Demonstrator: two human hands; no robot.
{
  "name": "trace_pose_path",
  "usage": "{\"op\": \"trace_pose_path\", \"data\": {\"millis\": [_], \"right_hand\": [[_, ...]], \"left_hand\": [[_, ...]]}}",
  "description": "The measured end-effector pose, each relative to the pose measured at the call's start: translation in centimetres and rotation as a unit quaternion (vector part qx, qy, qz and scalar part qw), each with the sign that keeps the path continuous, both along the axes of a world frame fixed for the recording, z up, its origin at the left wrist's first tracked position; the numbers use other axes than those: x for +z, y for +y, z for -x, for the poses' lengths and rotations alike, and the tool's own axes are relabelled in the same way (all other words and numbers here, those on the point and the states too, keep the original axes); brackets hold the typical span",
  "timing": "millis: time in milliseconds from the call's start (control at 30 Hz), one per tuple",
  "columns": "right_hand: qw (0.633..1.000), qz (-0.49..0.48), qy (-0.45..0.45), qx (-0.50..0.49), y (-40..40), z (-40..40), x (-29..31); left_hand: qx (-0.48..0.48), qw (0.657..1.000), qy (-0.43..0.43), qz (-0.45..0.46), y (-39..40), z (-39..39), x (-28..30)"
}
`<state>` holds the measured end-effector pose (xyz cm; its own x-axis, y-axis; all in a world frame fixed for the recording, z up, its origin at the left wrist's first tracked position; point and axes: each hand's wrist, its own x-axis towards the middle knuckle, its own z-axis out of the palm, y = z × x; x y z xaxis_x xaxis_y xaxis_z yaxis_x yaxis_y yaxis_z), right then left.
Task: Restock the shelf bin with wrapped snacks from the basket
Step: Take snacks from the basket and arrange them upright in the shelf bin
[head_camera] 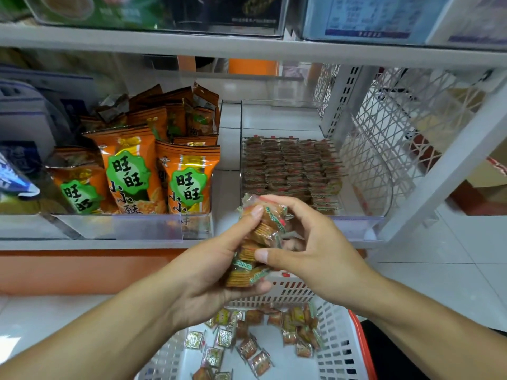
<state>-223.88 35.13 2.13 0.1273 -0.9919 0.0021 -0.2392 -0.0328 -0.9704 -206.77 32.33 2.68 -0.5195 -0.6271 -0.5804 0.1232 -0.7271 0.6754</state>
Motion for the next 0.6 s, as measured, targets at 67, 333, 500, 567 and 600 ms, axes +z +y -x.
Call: {"op": "trace_pose_path", "data": {"millis": [67, 333, 500, 567, 600], "right_hand": [[1.000, -0.005, -0.025, 0.009, -0.2, 0.2, 0.0], [0.992, -0.038, -0.110, -0.041, -1.8, 1.8, 0.7], [0.980, -0.103, -0.168, 0.002, -2.0, 2.7, 1.4], [0.973, -0.128, -0.193, 0.021, -1.9, 2.5, 1.4], [0.969, -0.139, -0.202, 0.030, -1.8, 2.4, 1.4]], "left_hand": [[-0.009, 1.000, -0.011, 0.014, -0.2, -0.1, 0.1], [-0.016, 0.993, -0.057, 0.099, -0.2, -0.5, -0.2], [-0.009, 0.982, -0.079, 0.171, -1.3, -1.8, 0.4], [-0.042, 0.978, -0.074, 0.191, -1.5, -2.3, 0.5], [-0.054, 0.976, -0.071, 0.200, -1.6, -2.4, 0.6]]}}
